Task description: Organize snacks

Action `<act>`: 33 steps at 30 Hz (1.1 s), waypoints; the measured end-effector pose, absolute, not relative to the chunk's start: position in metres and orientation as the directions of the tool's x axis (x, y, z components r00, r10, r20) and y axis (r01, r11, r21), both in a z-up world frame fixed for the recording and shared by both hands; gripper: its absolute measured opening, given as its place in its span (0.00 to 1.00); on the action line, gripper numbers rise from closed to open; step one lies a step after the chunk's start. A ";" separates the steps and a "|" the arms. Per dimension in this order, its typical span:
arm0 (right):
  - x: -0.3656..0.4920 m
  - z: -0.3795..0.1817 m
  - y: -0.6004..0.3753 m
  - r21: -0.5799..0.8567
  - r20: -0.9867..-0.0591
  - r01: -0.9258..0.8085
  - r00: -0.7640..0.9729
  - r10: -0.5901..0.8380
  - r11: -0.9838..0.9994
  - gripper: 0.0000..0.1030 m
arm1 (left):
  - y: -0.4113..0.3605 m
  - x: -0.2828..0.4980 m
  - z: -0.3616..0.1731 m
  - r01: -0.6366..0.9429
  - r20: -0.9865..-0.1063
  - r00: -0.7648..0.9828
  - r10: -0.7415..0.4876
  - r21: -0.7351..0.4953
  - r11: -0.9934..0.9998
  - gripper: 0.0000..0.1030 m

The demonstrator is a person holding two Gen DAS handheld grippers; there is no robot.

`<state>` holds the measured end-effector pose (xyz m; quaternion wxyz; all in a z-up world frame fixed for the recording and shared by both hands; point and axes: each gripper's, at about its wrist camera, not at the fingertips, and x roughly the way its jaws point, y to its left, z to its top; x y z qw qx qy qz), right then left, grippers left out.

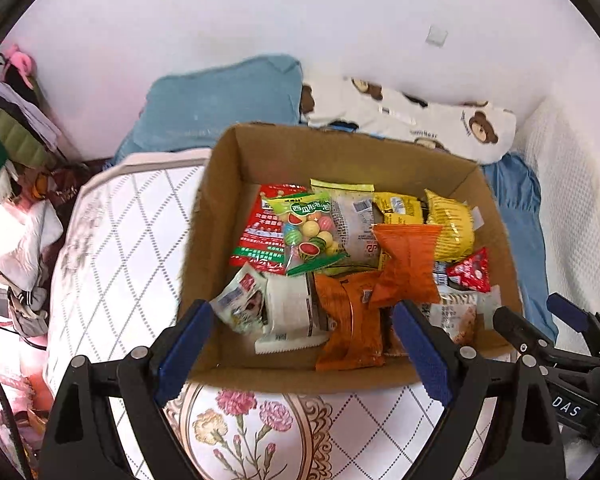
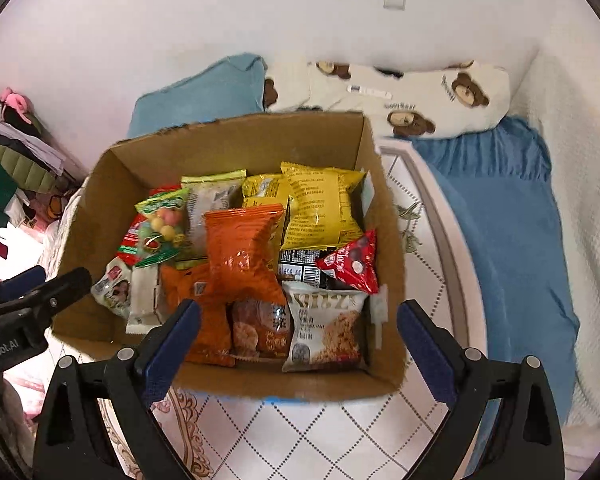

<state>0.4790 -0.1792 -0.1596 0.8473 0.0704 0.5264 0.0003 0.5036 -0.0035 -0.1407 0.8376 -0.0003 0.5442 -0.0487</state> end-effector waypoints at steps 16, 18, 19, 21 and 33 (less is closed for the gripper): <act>0.334 -0.067 -0.168 0.104 -0.745 0.031 0.664 0.057 0.994 0.99 | 0.008 0.367 -0.063 0.083 -0.788 0.612 -0.066 -0.018 0.996 0.90; 0.318 -0.059 -0.167 0.104 -0.733 0.031 0.678 0.055 0.994 0.99 | 0.009 0.354 -0.055 0.085 -0.777 0.626 -0.065 -0.015 0.996 0.90; 0.310 -0.056 -0.167 0.105 -0.726 0.032 0.685 0.055 0.994 0.99 | 0.009 0.346 -0.050 0.084 -0.767 0.638 -0.060 -0.009 0.996 0.90; 0.293 -0.048 -0.165 0.095 -0.712 0.032 0.701 0.045 0.995 0.99 | 0.010 0.333 -0.044 0.086 -0.751 0.658 -0.051 0.007 0.996 0.90; 0.216 -0.012 -0.162 0.078 -0.652 0.035 0.758 0.025 0.996 1.00 | 0.018 0.286 -0.030 0.095 -0.729 0.680 -0.075 -0.013 0.995 0.90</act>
